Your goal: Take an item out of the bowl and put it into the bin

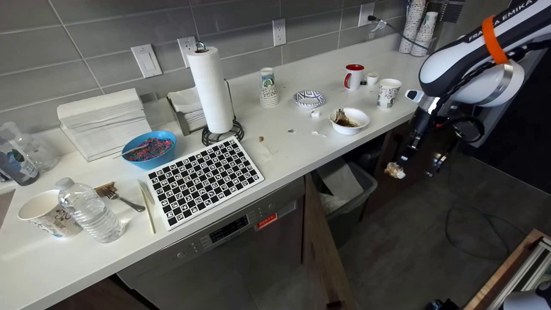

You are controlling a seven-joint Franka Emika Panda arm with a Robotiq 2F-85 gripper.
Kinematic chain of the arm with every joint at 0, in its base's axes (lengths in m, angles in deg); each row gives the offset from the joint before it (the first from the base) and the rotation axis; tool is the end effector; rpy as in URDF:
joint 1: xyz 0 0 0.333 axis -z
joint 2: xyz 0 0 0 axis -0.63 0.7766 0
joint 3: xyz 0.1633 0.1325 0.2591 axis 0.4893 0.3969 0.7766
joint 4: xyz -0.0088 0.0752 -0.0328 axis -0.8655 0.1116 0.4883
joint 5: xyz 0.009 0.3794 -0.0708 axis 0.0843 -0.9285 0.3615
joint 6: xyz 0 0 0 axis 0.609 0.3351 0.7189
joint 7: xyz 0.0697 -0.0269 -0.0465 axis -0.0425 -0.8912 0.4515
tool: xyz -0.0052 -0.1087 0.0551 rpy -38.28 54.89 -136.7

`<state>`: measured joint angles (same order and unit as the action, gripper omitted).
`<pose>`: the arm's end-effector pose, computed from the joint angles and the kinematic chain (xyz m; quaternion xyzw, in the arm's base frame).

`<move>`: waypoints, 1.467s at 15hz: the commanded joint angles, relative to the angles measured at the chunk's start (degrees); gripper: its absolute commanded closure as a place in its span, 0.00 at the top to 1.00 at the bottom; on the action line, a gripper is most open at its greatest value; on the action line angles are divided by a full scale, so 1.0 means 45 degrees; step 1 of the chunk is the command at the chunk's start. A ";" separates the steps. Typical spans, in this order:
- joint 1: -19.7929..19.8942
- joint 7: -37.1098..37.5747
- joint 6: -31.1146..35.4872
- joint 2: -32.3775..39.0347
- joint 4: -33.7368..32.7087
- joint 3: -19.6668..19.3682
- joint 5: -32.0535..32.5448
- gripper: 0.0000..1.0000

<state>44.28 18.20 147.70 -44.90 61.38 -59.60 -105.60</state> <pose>0.4102 -0.0953 0.2947 -0.9631 -0.2284 -0.0502 0.1331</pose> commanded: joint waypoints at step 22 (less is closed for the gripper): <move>0.0399 -0.7335 0.1830 0.5875 -0.1565 0.1963 -0.8671 0.00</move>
<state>43.96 -7.73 154.49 -25.36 58.91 -53.26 -137.54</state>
